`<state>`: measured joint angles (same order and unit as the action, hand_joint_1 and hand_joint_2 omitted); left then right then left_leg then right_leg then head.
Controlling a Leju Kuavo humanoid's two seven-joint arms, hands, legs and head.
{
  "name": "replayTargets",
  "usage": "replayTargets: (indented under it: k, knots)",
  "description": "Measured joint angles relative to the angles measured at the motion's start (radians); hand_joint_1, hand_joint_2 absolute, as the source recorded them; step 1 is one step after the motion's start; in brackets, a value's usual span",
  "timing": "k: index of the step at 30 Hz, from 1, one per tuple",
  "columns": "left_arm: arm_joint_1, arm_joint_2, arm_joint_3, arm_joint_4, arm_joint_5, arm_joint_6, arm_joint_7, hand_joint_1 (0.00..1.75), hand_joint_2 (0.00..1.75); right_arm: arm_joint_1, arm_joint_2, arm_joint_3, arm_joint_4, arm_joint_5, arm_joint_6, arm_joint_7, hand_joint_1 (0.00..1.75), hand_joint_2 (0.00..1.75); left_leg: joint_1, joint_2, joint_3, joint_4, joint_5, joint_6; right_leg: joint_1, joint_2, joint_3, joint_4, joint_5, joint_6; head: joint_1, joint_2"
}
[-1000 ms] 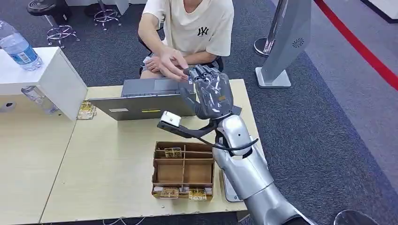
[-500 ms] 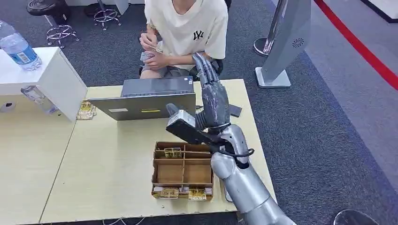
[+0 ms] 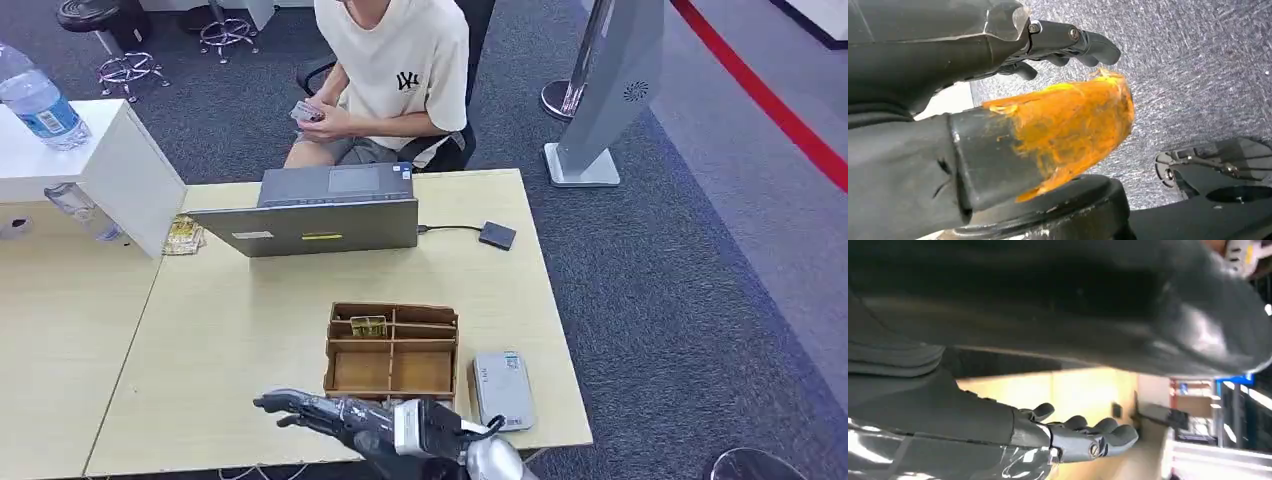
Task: Pass the card to the sensor for recognition and then transmit it.
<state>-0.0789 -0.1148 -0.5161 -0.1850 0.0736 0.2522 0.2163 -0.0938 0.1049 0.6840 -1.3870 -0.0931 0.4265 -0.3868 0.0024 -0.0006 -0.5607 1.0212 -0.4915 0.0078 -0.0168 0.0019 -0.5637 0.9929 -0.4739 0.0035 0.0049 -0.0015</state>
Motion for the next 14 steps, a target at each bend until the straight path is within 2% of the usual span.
replayTargets:
  k: [4, 12, 14]
  knots:
    - [0.0, 0.002, 0.009, 0.0, 0.014, 0.006, -0.007, 0.0, 0.0, 0.049, -0.043, 0.05, 0.04, 0.083, -0.043, -0.002, 0.0, 0.0, 0.0, 0.0, 0.0, 0.0, 0.0, 0.0, 0.0, 0.0, 0.0, 0.0, 0.0, 0.0, 0.0, 0.0]
    - [0.001, 0.005, 0.03, 0.0, 0.04, 0.014, -0.01, 0.0, 0.0, 0.074, -0.109, 0.115, 0.151, 0.3, -0.269, -0.007, 0.0, 0.0, 0.0, 0.001, 0.0, 0.0, 0.0, 0.0, 0.0, 0.0, 0.0, 0.0, 0.0, 0.0, 0.0, 0.0]
    - [0.002, 0.005, 0.039, 0.0, 0.05, 0.014, -0.011, 0.0, 0.0, 0.076, -0.119, 0.124, 0.187, 0.356, -0.347, -0.007, 0.0, 0.0, 0.0, 0.0, 0.0, 0.0, 0.0, 0.0, 0.0, 0.0, 0.0, 0.0, 0.0, 0.0, 0.0, 0.0]
